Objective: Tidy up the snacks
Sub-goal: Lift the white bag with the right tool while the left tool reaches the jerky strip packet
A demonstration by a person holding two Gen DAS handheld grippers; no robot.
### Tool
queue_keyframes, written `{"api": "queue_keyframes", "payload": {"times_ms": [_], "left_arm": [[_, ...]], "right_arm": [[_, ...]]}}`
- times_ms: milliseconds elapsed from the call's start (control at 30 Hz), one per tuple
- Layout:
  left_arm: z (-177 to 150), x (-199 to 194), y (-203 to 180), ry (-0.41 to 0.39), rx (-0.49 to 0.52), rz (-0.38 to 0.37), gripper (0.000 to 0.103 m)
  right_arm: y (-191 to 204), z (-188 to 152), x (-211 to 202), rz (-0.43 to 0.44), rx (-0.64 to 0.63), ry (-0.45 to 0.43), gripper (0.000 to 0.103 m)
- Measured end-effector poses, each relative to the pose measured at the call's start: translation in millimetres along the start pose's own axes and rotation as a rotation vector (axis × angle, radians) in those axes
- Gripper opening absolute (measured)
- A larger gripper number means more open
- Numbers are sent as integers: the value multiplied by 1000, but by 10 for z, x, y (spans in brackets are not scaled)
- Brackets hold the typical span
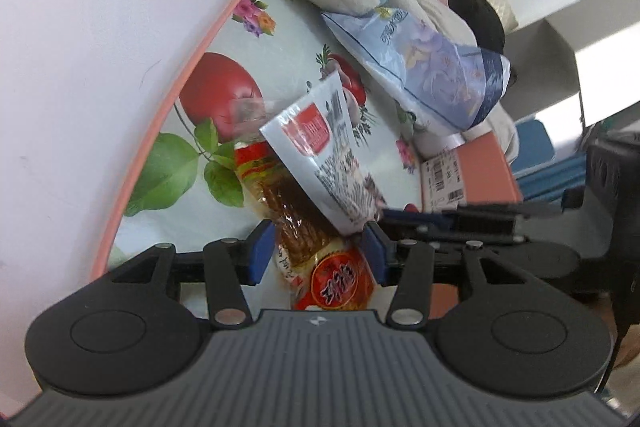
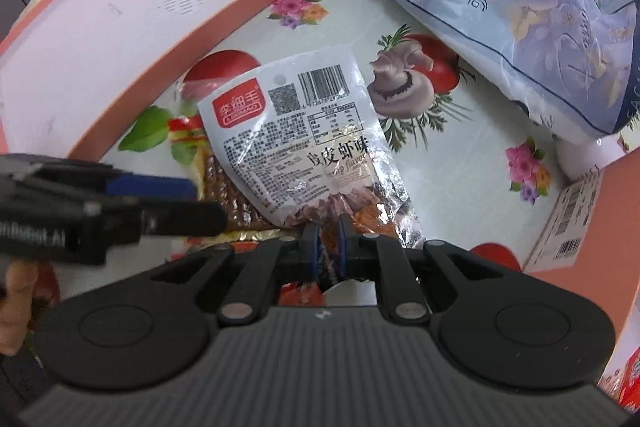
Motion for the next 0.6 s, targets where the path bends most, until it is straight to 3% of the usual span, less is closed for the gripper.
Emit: {"api": "queue_keyframes", "payload": {"times_ms": [133, 400, 533, 600], "left_arm": [[24, 4, -8, -6, -7, -10, 55], [-52, 12, -140, 2, 154, 113, 56], [-18, -19, -174, -18, 228, 207, 72], [7, -18, -189, -16, 264, 253, 72]], "right_arm": [[-27, -34, -25, 22, 59, 9, 13], [-153, -38, -244, -42, 120, -61, 13], [-249, -24, -318, -44, 144, -72, 13], [-278, -29, -323, -35, 159, -69, 13]]}}
Point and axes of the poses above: each gripper's, at about its wrist camera, not at the fingertips, and x roughly the way its jaws point, y to its left, z to its top, the point moved 10 cm from there along x, roughly the way its jaws point, and after that the axes turned 13 degrees about y, right-handed, at the moved point
